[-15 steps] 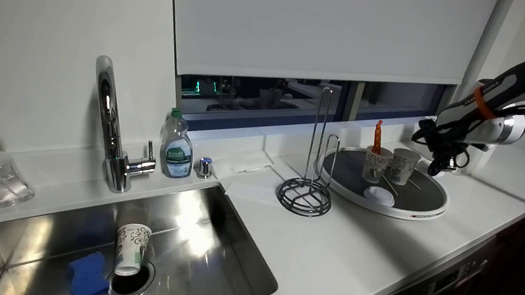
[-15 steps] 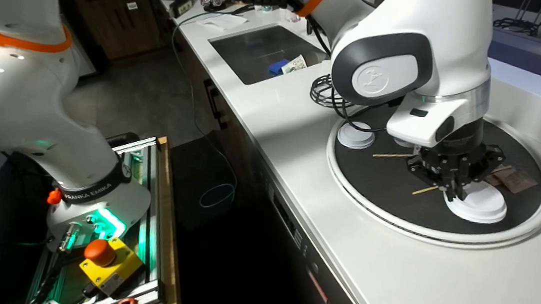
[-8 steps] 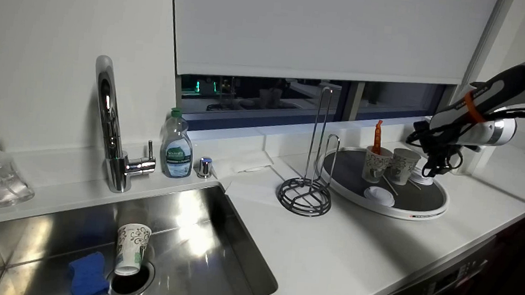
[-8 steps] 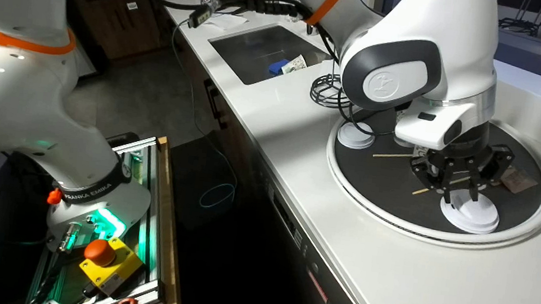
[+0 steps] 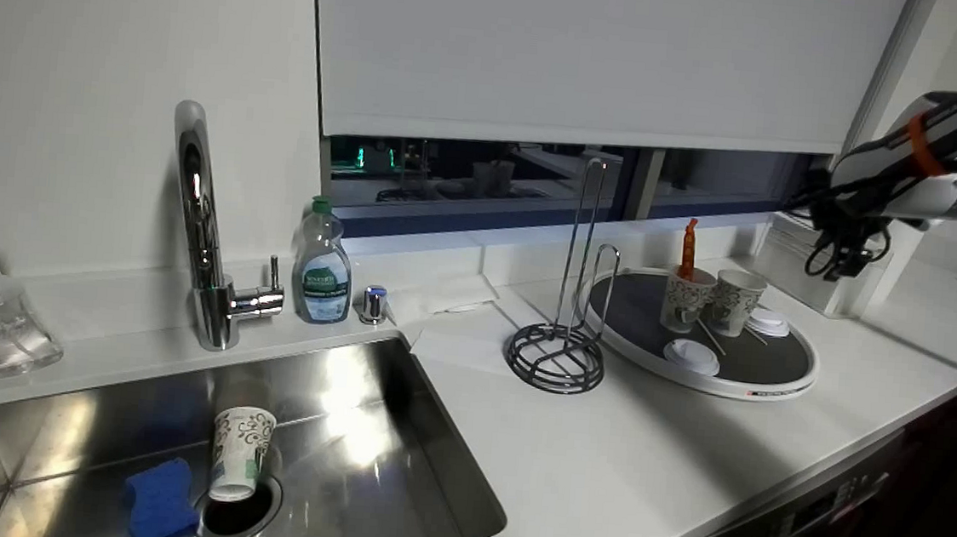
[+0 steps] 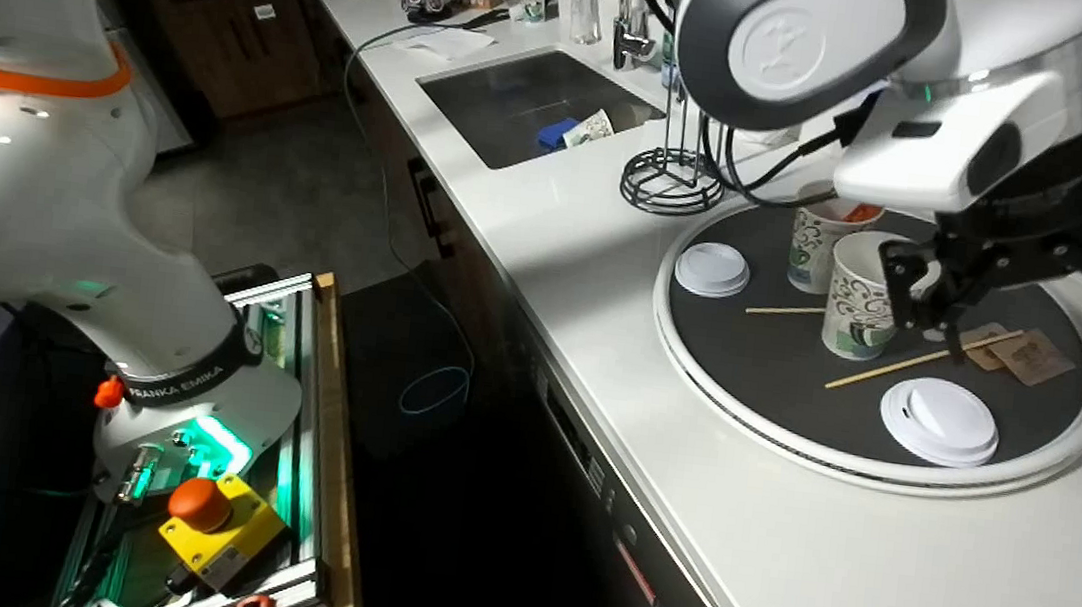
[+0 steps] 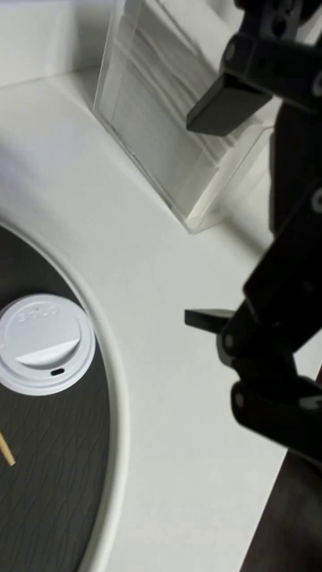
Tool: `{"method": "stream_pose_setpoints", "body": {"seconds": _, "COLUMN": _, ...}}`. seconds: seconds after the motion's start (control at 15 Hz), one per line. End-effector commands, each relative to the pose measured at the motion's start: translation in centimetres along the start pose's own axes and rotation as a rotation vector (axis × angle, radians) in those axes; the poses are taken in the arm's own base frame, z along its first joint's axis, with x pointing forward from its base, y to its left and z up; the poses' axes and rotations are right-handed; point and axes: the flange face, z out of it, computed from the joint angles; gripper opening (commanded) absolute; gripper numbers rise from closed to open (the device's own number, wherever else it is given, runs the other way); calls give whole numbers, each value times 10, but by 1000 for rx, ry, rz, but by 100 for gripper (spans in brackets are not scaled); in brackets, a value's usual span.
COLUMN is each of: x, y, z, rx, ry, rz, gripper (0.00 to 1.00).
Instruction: Remove the lid from the coffee cup on the right.
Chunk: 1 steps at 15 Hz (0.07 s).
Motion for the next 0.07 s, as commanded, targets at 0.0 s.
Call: {"method": "stream_pose_setpoints", "body": {"seconds": 0.0, "x": 11, "y": -5, "z": -21, "rx": 26, "ry": -22, "rz": -18, "gripper": 100}}
